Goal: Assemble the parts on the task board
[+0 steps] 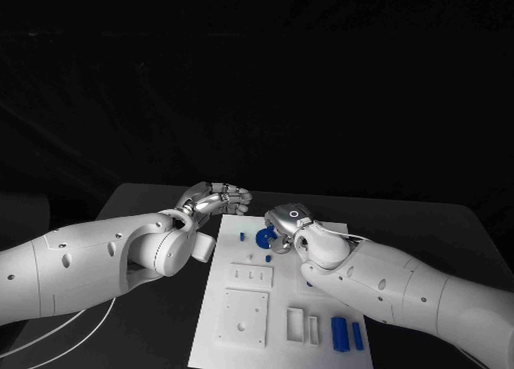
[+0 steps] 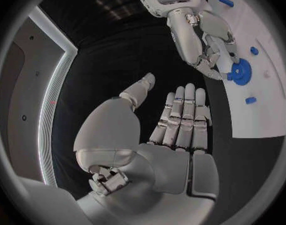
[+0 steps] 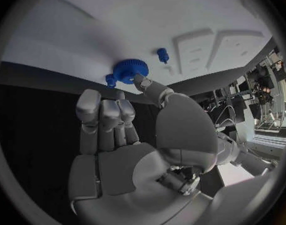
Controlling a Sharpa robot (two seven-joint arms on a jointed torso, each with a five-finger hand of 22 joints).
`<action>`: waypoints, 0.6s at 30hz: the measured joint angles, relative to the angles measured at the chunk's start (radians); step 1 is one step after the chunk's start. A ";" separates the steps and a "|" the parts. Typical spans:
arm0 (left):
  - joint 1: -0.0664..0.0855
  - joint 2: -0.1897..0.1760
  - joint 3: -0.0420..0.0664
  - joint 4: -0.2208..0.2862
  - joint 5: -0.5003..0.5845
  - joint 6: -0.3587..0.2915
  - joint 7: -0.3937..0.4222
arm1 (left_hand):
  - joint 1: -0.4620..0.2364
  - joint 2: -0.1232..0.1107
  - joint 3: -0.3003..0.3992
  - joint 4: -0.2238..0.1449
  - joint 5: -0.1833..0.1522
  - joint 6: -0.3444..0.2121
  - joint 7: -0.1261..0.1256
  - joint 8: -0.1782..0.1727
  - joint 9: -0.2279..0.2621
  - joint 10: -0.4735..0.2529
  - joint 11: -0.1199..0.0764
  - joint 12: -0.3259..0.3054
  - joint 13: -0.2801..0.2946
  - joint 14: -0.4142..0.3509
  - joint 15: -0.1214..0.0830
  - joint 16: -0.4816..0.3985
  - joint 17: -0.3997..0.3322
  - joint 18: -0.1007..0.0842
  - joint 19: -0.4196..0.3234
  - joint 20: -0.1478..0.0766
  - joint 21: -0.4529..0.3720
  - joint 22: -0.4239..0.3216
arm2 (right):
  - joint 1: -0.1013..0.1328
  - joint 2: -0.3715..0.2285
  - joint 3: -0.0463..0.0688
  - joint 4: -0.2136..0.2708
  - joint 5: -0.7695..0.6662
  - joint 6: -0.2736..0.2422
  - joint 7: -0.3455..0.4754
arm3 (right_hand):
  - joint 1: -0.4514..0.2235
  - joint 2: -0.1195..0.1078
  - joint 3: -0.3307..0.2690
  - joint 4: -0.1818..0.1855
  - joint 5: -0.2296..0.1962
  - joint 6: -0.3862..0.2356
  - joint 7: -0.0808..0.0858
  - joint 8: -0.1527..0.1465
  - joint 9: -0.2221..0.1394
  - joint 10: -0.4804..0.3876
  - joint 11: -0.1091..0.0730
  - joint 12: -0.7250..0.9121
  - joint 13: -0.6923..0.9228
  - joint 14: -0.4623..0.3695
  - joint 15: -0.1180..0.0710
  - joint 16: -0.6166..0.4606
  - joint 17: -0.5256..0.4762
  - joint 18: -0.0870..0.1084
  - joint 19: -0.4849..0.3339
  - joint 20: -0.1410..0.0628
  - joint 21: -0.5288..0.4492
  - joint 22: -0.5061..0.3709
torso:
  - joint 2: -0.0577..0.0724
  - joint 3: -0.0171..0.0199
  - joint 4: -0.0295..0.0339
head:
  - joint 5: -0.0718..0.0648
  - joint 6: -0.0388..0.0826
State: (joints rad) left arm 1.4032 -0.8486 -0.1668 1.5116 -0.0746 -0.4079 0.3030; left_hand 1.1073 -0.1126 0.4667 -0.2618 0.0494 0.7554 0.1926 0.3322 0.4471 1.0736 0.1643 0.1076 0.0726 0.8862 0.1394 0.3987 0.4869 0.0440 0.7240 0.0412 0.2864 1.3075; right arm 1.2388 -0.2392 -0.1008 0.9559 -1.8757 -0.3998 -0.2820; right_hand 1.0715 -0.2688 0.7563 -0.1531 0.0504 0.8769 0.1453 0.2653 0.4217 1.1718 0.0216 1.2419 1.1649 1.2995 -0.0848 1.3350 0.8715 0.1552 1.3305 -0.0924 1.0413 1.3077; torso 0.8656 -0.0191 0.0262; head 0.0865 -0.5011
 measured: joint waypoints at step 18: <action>0.000 -0.005 0.000 -0.002 -0.002 0.000 0.001 | 0.000 0.000 0.000 0.000 0.000 0.004 0.004 0.000 0.000 0.000 0.000 0.000 0.000 0.000 0.000 -0.004 0.000 0.000 0.000 0.000 0.000 0.000 | 0.023 -0.105 0.001 0.090 0.100 -0.030 0.080 | -0.001 -0.001 -0.006 0.006 0.000 -0.007 0.000 -0.002 0.001 0.000 0.007 0.000 0.002 0.001 0.002 -0.002 0.002 -0.001 0.001 0.000 0.000 0.000 | -0.001 0.0003 0.0002 | 0.003 0.004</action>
State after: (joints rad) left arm 1.4033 -0.8536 -0.1668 1.5099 -0.0763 -0.4079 0.3037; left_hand 1.1073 -0.1126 0.4666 -0.2616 0.0494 0.7590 0.1962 0.3322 0.4470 1.0736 0.1643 0.1076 0.0726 0.8862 0.1394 0.3949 0.4868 0.0439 0.7240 0.0412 0.2864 1.3074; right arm 1.2621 -0.3442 -0.1000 1.0463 -1.7761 -0.4299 -0.2018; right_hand 1.0704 -0.2699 0.7506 -0.1475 0.0504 0.8700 0.1452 0.2633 0.4230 1.1721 0.0288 1.2419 1.1665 1.3000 -0.0831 1.3333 0.8737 0.1546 1.3312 -0.0925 1.0414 1.3076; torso 0.8646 -0.0188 0.0264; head 0.0896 -0.4974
